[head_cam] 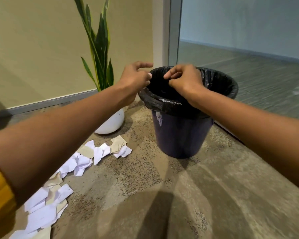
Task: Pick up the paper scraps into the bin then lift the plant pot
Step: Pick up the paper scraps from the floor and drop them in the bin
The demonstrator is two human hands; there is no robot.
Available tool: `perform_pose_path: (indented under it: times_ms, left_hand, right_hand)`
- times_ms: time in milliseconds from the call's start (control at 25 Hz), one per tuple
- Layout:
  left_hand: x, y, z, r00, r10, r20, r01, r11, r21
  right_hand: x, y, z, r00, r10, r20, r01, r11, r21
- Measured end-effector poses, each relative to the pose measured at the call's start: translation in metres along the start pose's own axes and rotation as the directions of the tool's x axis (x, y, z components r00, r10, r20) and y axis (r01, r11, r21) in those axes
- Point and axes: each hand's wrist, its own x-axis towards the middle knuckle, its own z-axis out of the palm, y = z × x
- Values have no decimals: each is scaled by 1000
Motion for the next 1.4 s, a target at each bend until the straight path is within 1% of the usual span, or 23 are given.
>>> perform_pose_path:
  times_ms: [80,200,280,360,440,520,600,680,760,800,840,920,960,1000,1040,1080,1160,1200,1280,1320,1400]
  left_hand:
    - [-6,-6,-17,1000,3,-7,-3,999,38]
    - [-16,-22,-42,999,-34,5,33,995,99]
    - [-23,-34,-59,998,-68,14,67,992,104]
    - [-28,-51,-79,995,-102,-2,101,985,137]
    - [-31,-72,-99,987,-150,-55,157,972,174]
    - [-34,-95,-118,973,-208,-102,225,953,202]
    - [-37,-120,-138,955,-268,-125,292,921,258]
    - [-41,-149,-156,944,-305,-124,329,869,370]
    - [-42,-180,-171,946,-304,-110,314,784,536]
    - [-40,-195,-177,952,-293,-88,279,714,642]
    - [-38,-209,-183,956,-290,-46,224,622,750]
    - [-33,-237,-189,939,-342,26,119,397,910]
    - [-31,-252,-192,924,-382,19,100,290,952]
    - [-28,-265,-193,906,-422,-11,113,217,969]
    - [-26,-275,-192,890,-454,-39,138,187,973]
    - [-24,-284,-190,873,-485,-51,167,199,966]
    - [-20,-294,-183,857,-513,-34,200,271,942]
    - [-18,-297,-179,862,-507,-16,199,309,930]
    - [-19,-295,-171,891,-453,24,180,402,898]
    - [-21,-293,-166,907,-419,35,179,460,869]
    - [-28,-288,-159,923,-384,17,219,561,798]
  right_hand:
    - [-9,-10,8,997,-70,24,69,997,26]
    - [-28,-28,28,975,-196,104,190,980,64]
    - [-41,-38,45,947,-260,189,250,965,76]
    - [-55,-41,67,904,-291,314,277,957,88]
    - [-68,-36,93,845,-296,446,297,952,69]
    - [-75,-24,122,790,-260,555,292,956,33]
    - [-77,-8,153,757,-188,626,254,967,-17]
    - [-75,12,186,736,-118,666,250,963,-105]
    - [-73,36,218,745,-41,666,238,949,-207]
    - [-73,48,232,757,3,653,203,950,-239]
    - [-73,59,242,769,47,638,158,952,-261]
    - [-69,81,262,794,127,594,83,946,-313]
    - [-66,90,271,804,160,572,57,938,-342]
    - [-63,95,279,813,191,550,33,928,-371]
    - [-60,100,285,820,212,531,17,919,-393]
    - [-57,104,290,821,239,519,-4,910,-414]
    - [-55,107,295,804,280,525,-15,892,-452]
    - [-56,108,297,788,286,545,6,882,-471]
    - [-59,101,298,756,263,599,81,871,-484]
    - [-61,97,298,741,244,626,105,879,-466]
    - [-66,94,301,723,202,661,91,920,-380]
